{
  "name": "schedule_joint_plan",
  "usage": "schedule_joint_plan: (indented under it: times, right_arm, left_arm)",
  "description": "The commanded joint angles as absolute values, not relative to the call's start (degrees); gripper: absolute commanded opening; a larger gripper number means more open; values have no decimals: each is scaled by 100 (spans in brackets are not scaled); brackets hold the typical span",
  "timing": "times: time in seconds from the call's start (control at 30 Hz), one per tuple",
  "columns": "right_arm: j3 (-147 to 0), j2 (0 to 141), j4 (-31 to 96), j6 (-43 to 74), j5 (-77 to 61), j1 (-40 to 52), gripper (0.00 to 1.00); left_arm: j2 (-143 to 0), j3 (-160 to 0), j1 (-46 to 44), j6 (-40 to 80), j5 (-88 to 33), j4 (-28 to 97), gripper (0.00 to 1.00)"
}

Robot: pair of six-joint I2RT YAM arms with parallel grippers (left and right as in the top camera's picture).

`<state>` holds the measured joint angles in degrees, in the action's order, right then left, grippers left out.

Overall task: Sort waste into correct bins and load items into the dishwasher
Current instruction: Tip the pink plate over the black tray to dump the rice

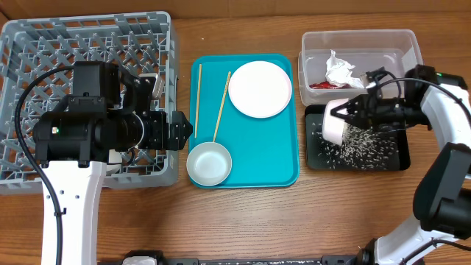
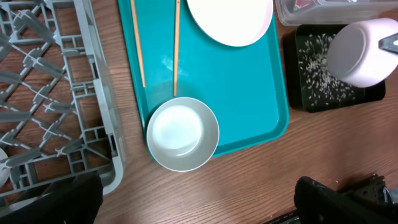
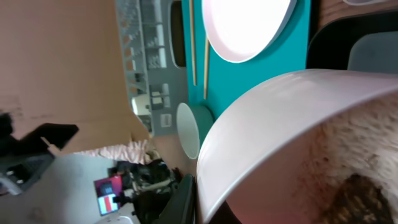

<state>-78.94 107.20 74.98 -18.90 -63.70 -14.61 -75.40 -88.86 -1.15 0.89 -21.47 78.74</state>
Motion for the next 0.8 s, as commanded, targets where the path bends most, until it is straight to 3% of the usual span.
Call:
schedule_joint_plan:
  times: [0.0,0.13,0.43,0.53,0.63,0.77]
  right_arm:
    - [-7721,10597,7446,-2263,-6853,-1487,4]
    - [-7607,10597,7660,-2703,-7463,-1485,4]
    - [-7607,10641,7253,-1752,-7417,-1535,4]
    - [-7607,10615,7454,-2298,-7577,-1535,4]
    - [-7607,10643,7146,-1577,-7227,-1584,4]
    - [-7609,10586,7303,-2156,-7216,-1584,4]
  left_arm:
    - [-7535,-8886,-132,-3,-2209,7830,100]
    - [-7535,-8886,-132,-3,-2209,7811,100]
    - [-7535,-8886,-132,-3,-2209,7822,100]
    - [-7535,-8888,-132,-3,-2211,7839,100]
    - [-7535,-8886,-132,-3,-2211,7837,100]
    - [-7535,-8886,-132,-3,-2209,7839,100]
